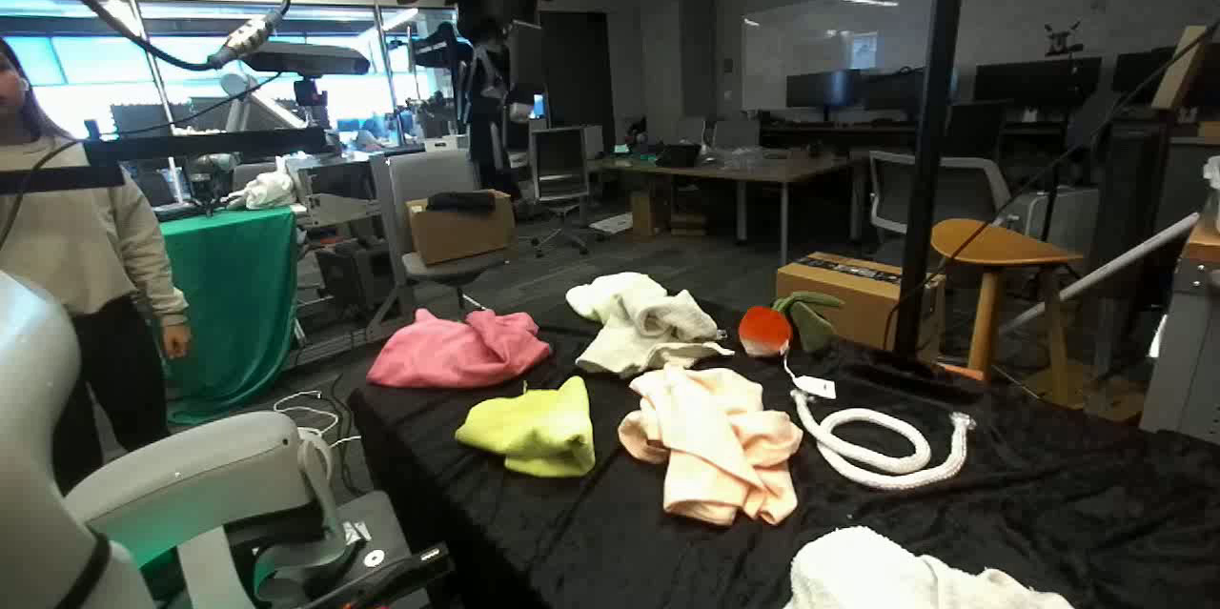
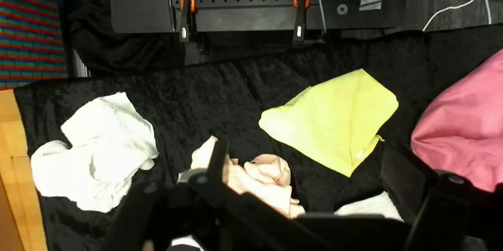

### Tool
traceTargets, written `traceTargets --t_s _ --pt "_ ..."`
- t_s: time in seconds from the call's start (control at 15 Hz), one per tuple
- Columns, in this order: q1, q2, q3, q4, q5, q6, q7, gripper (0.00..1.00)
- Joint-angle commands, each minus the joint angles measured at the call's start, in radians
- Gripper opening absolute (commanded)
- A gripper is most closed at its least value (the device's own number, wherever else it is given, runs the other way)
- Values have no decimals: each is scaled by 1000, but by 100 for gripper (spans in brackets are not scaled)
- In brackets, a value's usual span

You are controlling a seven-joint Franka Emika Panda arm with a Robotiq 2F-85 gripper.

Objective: Pick up the clothes and toy from the table and stack them on each other.

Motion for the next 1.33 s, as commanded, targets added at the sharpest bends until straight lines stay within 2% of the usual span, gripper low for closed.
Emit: traceTargets --t_s 0.0,0.2,0.47,0.67,0.93,1.27 --pt "21 4 -17 6 -6 -3 7 100" --pt "21 2 -16 8 -6 -3 7 100" --pt "33 75 6 60 -55 -4 -4 100" --pt "66 173 33 135 -108 3 -25 100" --pt "126 341 75 252 -193 83 -25 100" --pt "207 544 71 406 -276 165 -43 100"
